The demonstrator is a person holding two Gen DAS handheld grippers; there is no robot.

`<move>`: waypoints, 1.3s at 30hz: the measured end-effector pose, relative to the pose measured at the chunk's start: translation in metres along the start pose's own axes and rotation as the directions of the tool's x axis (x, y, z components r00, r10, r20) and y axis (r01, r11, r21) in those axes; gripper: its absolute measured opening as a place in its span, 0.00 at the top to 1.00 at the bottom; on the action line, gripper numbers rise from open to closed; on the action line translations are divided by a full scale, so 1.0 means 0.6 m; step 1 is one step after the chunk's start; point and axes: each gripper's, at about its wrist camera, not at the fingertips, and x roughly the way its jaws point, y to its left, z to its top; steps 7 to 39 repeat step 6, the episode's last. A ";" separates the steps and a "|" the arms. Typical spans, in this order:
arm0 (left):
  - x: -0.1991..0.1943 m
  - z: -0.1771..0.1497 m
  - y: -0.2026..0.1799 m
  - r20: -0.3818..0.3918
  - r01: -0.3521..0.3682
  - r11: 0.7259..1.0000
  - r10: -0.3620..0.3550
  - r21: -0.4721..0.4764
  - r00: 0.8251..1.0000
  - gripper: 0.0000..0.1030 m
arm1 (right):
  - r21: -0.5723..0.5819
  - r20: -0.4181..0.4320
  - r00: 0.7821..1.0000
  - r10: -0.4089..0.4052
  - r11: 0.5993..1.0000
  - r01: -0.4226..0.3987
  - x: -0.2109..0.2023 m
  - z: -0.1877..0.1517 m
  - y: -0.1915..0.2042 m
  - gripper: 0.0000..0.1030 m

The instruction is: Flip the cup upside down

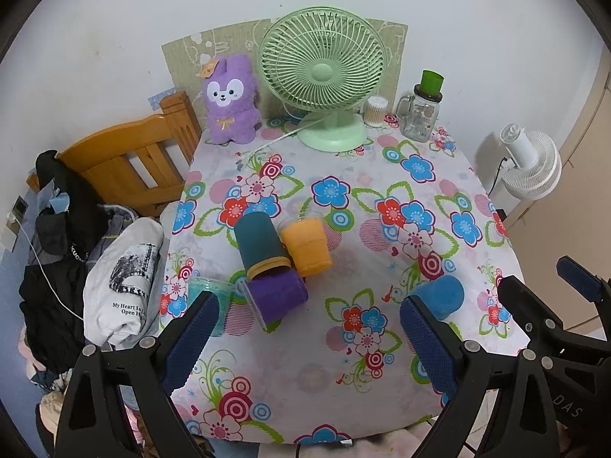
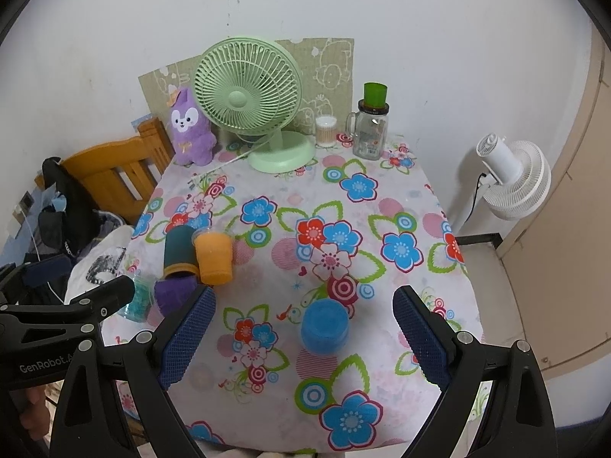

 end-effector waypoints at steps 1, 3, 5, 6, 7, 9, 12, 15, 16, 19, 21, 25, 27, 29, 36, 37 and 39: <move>0.002 0.001 0.000 -0.003 0.002 1.000 -0.002 0.000 1.000 0.06 | 0.002 -0.002 1.000 0.000 1.000 0.000 0.001 0.001 0.000 0.07; 0.006 0.002 0.000 -0.008 0.003 1.000 -0.003 0.003 1.000 0.06 | 0.003 -0.007 1.000 -0.002 1.000 0.002 0.004 0.002 -0.001 0.07; 0.013 0.003 -0.001 -0.019 0.003 1.000 -0.003 0.006 1.000 0.06 | 0.003 -0.014 1.000 -0.005 1.000 0.005 0.008 0.002 -0.002 0.07; 0.015 0.004 0.000 -0.023 0.005 1.000 -0.004 0.006 1.000 0.06 | 0.003 -0.018 1.000 -0.006 1.000 0.006 0.010 0.002 -0.003 0.07; 0.015 0.004 0.000 -0.023 0.005 1.000 -0.004 0.006 1.000 0.06 | 0.003 -0.018 1.000 -0.006 1.000 0.006 0.010 0.002 -0.003 0.07; 0.015 0.004 0.000 -0.023 0.005 1.000 -0.004 0.006 1.000 0.06 | 0.003 -0.018 1.000 -0.006 1.000 0.006 0.010 0.002 -0.003 0.07; 0.015 0.004 0.000 -0.023 0.005 1.000 -0.004 0.006 1.000 0.06 | 0.003 -0.018 1.000 -0.006 1.000 0.006 0.010 0.002 -0.003 0.07; 0.015 0.004 0.000 -0.023 0.005 1.000 -0.004 0.006 1.000 0.06 | 0.003 -0.018 1.000 -0.006 1.000 0.006 0.010 0.002 -0.003 0.07; 0.015 0.004 0.000 -0.023 0.005 1.000 -0.004 0.006 1.000 0.06 | 0.003 -0.018 1.000 -0.006 1.000 0.006 0.010 0.002 -0.003 0.07; 0.015 0.004 0.000 -0.023 0.005 1.000 -0.004 0.006 1.000 0.06 | 0.003 -0.018 1.000 -0.006 1.000 0.006 0.010 0.002 -0.003 0.07; 0.015 0.004 0.000 -0.023 0.005 1.000 -0.004 0.006 1.000 0.06 | 0.003 -0.018 1.000 -0.006 1.000 0.006 0.010 0.002 -0.003 0.07; 0.015 0.004 0.000 -0.023 0.005 1.000 -0.004 0.006 1.000 0.06 | 0.003 -0.018 1.000 -0.006 1.000 0.006 0.010 0.002 -0.003 0.07; 0.015 0.004 0.000 -0.023 0.005 1.000 -0.004 0.006 1.000 0.06 | 0.003 -0.018 1.000 -0.006 1.000 0.006 0.010 0.002 -0.003 0.07; 0.015 0.004 0.000 -0.023 0.005 1.000 -0.004 0.006 1.000 0.06 | 0.003 -0.018 1.000 -0.006 1.000 0.006 0.010 0.002 -0.003 0.07; 0.015 0.004 0.000 -0.023 0.005 1.000 -0.004 0.006 1.000 0.06 | 0.003 -0.018 1.000 -0.006 1.000 0.006 0.010 0.002 -0.003 0.07; 0.015 0.004 0.000 -0.023 0.005 1.000 -0.004 0.006 1.000 0.06 | 0.003 -0.018 1.000 -0.006 1.000 0.006 0.010 0.002 -0.003 0.07; 0.015 0.004 0.000 -0.023 0.005 1.000 -0.004 0.006 1.000 0.06 | 0.003 -0.018 1.000 -0.006 1.000 0.006 0.010 0.002 -0.003 0.07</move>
